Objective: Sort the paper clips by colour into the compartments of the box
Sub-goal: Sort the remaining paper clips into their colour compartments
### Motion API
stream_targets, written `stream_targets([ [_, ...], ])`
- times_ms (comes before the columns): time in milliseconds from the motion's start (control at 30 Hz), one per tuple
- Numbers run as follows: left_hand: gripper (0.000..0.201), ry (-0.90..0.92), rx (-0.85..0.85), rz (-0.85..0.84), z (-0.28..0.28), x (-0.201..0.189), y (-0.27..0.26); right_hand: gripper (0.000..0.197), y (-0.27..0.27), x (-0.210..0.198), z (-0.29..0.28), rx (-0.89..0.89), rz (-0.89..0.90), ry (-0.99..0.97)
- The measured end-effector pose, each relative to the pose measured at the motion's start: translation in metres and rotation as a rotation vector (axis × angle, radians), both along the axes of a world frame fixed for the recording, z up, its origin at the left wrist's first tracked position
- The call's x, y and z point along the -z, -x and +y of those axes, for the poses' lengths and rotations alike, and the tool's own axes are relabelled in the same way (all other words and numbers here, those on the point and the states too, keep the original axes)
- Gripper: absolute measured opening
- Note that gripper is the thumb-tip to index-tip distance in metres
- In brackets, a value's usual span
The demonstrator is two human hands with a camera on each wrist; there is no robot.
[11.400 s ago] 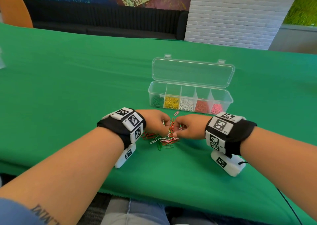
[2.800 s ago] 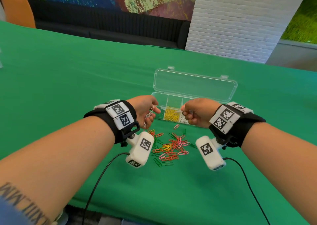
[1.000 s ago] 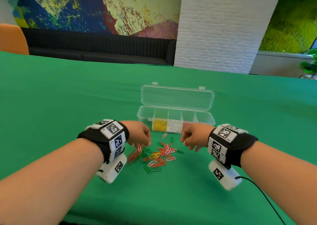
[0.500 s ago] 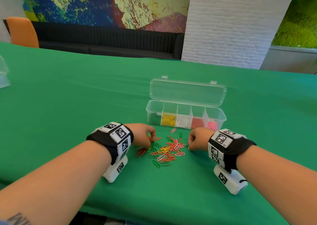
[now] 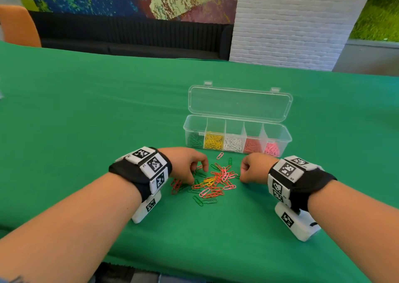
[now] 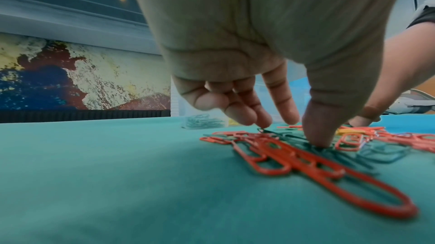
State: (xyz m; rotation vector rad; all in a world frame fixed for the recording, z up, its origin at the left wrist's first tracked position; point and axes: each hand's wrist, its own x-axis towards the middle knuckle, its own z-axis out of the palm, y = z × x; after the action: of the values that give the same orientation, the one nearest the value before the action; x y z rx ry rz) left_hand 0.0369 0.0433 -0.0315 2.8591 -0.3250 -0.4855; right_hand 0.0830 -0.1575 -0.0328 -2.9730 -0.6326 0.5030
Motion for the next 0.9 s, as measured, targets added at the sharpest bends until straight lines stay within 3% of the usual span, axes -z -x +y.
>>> stream_targets([
  [133, 0.033, -0.035, 0.040, -0.023, 0.001, 0.001, -0.003, 0.023, 0.002, 0.000, 0.000, -0.030, -0.008, -0.015],
  [267, 0.018, -0.065, 0.050, -0.087, 0.001, 0.002, -0.006, 0.007, 0.004, -0.003, 0.000, -0.048, 0.016, -0.059],
  [567, 0.013, -0.086, 0.060, -0.096, 0.001, 0.005, -0.008, 0.019, 0.005, -0.003, 0.000, 0.006, 0.047, -0.103],
  [733, 0.005, 0.034, -0.016, -0.149, 0.003, 0.000, -0.006, 0.012, 0.005, -0.002, 0.001, -0.019, 0.025, -0.014],
  [800, 0.010, 0.139, -0.073, -0.152, 0.007, -0.005, -0.005, 0.024, 0.006, -0.002, 0.001, -0.029, 0.001, -0.006],
  [900, 0.013, 0.348, -0.165, -0.097, 0.016, -0.012, -0.004, 0.014, 0.006, -0.004, 0.000, -0.001, -0.025, -0.101],
])
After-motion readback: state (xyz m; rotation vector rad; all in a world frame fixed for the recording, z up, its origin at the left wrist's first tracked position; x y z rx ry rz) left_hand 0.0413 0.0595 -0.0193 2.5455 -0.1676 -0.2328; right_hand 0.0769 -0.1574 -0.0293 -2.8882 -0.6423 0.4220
